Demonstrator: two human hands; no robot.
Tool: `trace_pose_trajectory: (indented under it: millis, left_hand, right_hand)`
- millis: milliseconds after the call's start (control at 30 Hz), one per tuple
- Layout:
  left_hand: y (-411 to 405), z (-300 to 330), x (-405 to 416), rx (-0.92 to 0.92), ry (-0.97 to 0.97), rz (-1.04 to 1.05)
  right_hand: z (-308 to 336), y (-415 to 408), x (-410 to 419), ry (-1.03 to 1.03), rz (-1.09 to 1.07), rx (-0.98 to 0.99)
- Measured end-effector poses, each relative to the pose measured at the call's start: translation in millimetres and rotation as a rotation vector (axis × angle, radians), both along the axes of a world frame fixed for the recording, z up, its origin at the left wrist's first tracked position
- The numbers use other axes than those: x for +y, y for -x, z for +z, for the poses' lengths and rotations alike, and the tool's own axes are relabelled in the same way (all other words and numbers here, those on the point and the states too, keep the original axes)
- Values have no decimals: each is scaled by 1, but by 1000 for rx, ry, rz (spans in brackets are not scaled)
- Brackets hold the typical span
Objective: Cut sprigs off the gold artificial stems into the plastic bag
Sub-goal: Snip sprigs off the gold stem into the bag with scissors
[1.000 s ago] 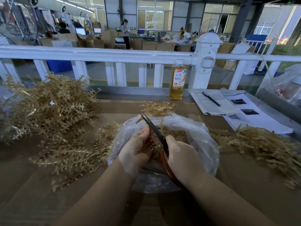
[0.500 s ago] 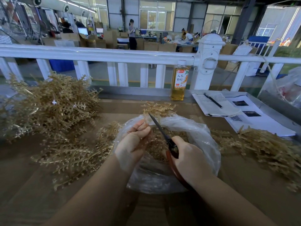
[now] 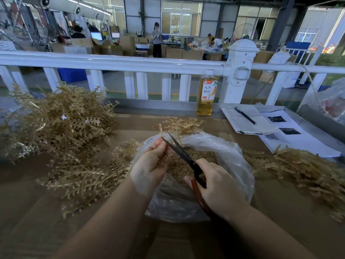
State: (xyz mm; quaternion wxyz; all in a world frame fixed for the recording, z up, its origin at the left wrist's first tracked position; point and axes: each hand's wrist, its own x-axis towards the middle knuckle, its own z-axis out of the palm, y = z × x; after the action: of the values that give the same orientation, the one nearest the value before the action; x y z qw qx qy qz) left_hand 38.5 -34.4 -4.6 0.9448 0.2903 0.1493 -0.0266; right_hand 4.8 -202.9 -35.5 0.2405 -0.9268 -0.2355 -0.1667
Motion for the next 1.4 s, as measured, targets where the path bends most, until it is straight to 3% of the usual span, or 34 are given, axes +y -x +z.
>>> trace_pose_trajectory:
  millis: [467, 733, 1033, 1167, 1400]
  left_hand:
    - [6, 2, -6, 163, 19, -38]
    - [5, 2, -15, 209, 76, 51]
    - [4, 6, -19, 226, 133, 69]
    - [3, 8, -20, 198, 137, 37]
    - [4, 7, -24, 230, 184, 62]
  right_hand:
    - [5, 1, 2, 134, -33, -85]
    - [9, 3, 8, 258, -90, -149]
    - [8, 0, 6, 273, -127, -178]
    - [4, -2, 6, 165, -89, -135]
    - [7, -1, 8, 287, -161, -154]
